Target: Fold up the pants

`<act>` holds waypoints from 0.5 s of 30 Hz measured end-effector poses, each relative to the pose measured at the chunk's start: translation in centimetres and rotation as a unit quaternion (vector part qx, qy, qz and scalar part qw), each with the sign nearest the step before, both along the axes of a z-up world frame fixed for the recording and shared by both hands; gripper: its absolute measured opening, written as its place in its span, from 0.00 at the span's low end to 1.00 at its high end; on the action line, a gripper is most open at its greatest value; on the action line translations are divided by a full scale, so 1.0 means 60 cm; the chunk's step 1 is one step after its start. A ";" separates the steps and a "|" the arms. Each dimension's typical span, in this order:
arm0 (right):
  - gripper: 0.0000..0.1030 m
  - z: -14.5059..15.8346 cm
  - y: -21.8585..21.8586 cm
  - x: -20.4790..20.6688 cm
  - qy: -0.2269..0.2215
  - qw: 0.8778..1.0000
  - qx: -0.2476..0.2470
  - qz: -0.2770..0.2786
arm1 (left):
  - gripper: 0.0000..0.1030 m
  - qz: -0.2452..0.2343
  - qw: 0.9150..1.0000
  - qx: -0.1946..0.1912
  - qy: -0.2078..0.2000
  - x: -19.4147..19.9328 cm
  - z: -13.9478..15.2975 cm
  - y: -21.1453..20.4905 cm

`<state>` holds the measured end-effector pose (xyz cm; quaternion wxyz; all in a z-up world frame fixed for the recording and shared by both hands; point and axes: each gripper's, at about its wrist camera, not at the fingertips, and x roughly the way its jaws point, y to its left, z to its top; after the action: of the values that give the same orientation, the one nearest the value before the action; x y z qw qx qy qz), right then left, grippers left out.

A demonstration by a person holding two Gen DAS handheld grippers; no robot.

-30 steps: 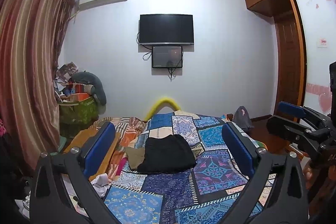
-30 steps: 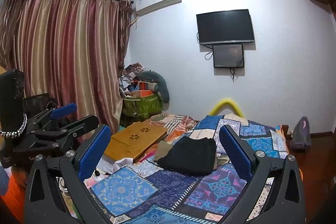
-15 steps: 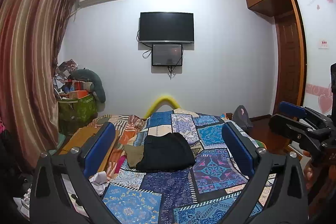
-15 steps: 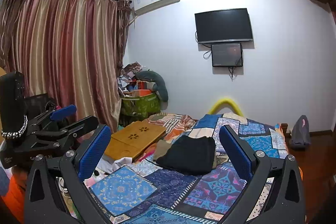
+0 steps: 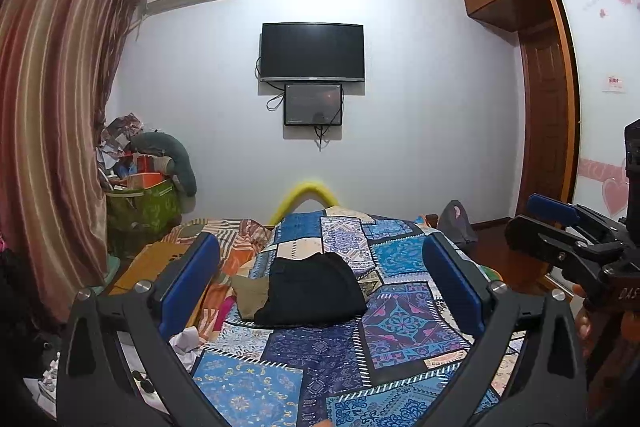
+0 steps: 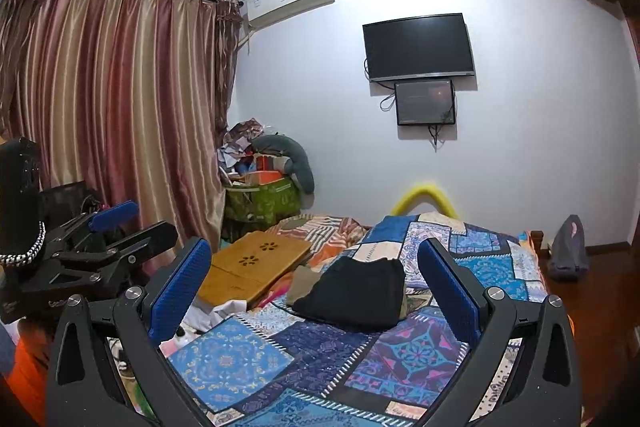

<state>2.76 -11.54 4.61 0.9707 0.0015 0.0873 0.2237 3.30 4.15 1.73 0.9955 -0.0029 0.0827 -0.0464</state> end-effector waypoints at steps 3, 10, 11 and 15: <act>1.00 0.001 -0.002 0.001 -0.001 1.000 0.000 -0.002 | 1.00 -0.012 1.000 -0.001 0.006 0.003 -0.001 0.002; 1.00 0.000 -0.004 0.001 -0.001 1.000 0.001 -0.004 | 1.00 -0.017 1.000 0.001 0.010 0.007 -0.008 0.000; 1.00 0.000 -0.004 0.002 -0.001 1.000 0.000 -0.004 | 1.00 -0.018 1.000 0.001 0.011 0.008 -0.009 0.000; 1.00 -0.001 -0.006 0.002 0.001 1.000 0.001 -0.005 | 1.00 -0.019 1.000 0.000 0.014 0.011 -0.012 0.000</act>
<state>2.88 -11.87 4.55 0.9718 0.0032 0.0880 0.2185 3.94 4.13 1.01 0.9932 -0.0024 0.0964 -0.0655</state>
